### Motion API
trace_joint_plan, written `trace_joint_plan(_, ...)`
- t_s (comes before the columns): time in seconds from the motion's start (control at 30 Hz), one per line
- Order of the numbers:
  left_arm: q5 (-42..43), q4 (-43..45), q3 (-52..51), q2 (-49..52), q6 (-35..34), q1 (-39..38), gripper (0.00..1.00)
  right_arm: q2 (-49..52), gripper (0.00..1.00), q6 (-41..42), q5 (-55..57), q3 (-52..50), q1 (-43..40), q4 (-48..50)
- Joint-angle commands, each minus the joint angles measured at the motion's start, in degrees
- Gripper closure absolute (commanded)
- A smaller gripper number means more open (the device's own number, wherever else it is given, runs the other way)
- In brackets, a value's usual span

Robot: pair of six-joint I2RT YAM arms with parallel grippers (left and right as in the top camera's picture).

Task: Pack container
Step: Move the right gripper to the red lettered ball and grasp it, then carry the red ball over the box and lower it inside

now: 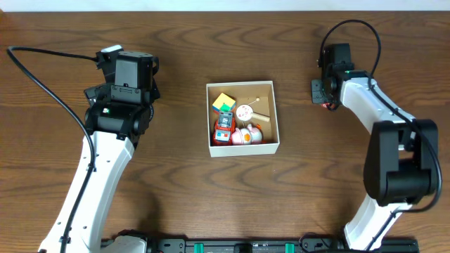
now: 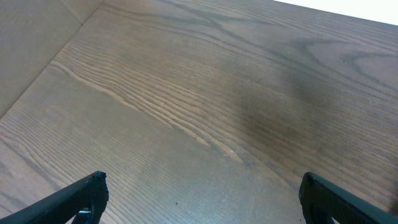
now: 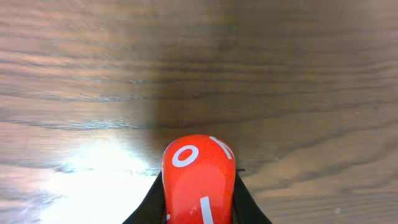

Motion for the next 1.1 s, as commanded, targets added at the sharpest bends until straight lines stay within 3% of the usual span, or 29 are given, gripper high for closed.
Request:
trace_joint_plan(0.0,-1.09,0.07,0.59,-0.52,-0.72,0.24,0.02,-8.04,0.99,0.37,-3.10,0.42,0.98,-0.50)
trace_joint_plan(0.3,-1.07,0.07,0.59,-0.52,-0.72,0.24,0.02,-21.81,0.99,0.28,-9.20,0.42,9.18,-1.14)
trace_joint_plan(0.43,-1.09,0.07,0.59,-0.52,-0.72,0.24,0.02,-24.96,0.99,-4.24,-9.20,0.42,14.99,-1.38)
trace_joint_plan(0.6,-1.09,0.07,0.59,-0.52,-0.72,0.24,0.02,-24.98,0.99,-11.52,-9.18,0.39,21.64,-3.61)
trace_joint_plan(0.9,-1.09,0.07,0.59,-0.52,-0.72,0.24,0.02,-22.56,0.99,-11.85,-9.20,0.39,26.67,-6.78)
trace_joint_plan(1.07,-1.09,0.07,0.59,-0.52,-0.72,0.24,0.02,-20.48,0.89,-11.87,-9.20,0.31,27.26,-7.04)
